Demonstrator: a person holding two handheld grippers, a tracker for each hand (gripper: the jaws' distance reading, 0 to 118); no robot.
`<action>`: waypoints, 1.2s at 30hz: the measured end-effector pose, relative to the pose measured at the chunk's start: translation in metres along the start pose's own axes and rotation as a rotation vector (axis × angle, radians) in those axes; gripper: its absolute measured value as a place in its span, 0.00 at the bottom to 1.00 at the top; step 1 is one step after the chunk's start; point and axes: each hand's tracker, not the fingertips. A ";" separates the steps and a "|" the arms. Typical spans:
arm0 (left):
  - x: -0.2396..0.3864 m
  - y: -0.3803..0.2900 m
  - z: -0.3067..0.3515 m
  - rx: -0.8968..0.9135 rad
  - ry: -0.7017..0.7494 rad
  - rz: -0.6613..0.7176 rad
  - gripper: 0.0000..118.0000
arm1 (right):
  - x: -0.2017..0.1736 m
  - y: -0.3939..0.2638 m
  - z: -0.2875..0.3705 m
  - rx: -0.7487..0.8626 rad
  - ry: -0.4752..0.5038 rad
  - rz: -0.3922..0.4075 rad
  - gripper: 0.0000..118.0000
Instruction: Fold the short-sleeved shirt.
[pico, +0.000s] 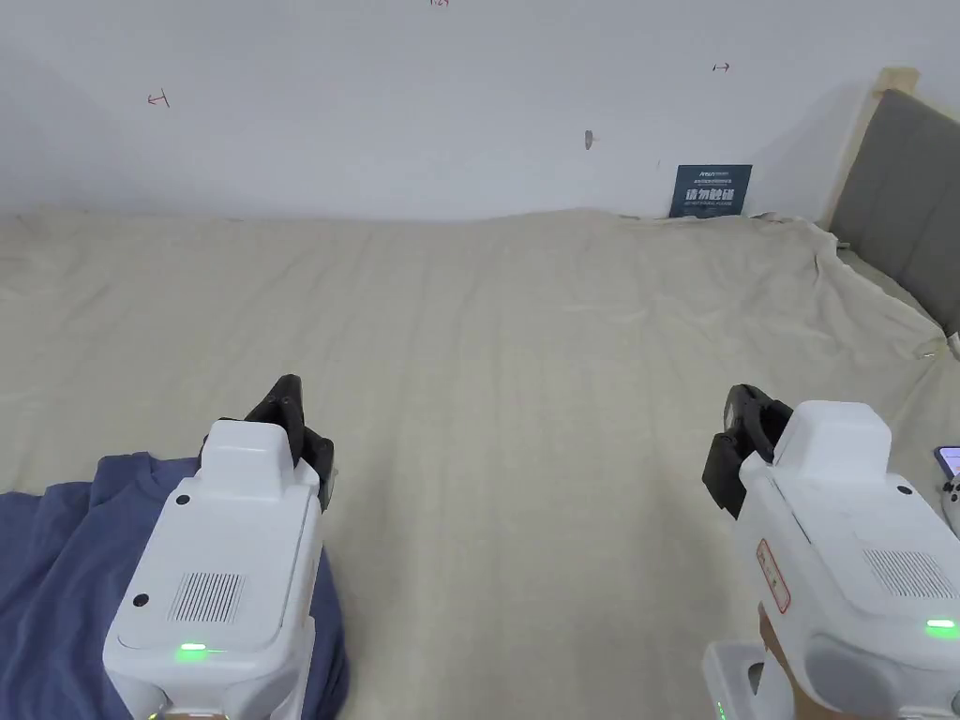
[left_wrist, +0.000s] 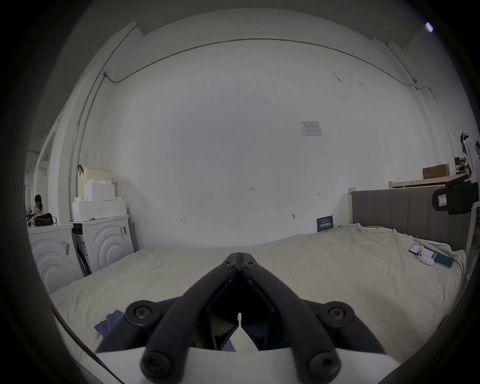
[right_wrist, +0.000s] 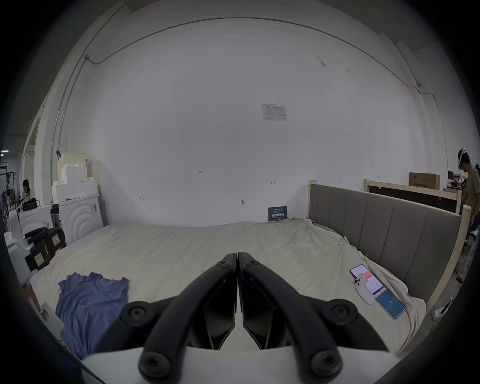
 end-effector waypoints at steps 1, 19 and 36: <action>0.000 0.000 0.000 -0.002 -0.003 0.001 0.00 | 0.000 0.000 0.000 0.002 0.000 0.004 0.01; -0.002 0.002 0.001 -0.005 -0.004 0.011 0.00 | 0.001 0.000 0.001 0.014 0.000 0.024 0.01; -0.023 0.004 0.008 -0.002 0.039 0.029 0.00 | -0.026 0.011 -0.001 0.042 0.050 0.077 0.01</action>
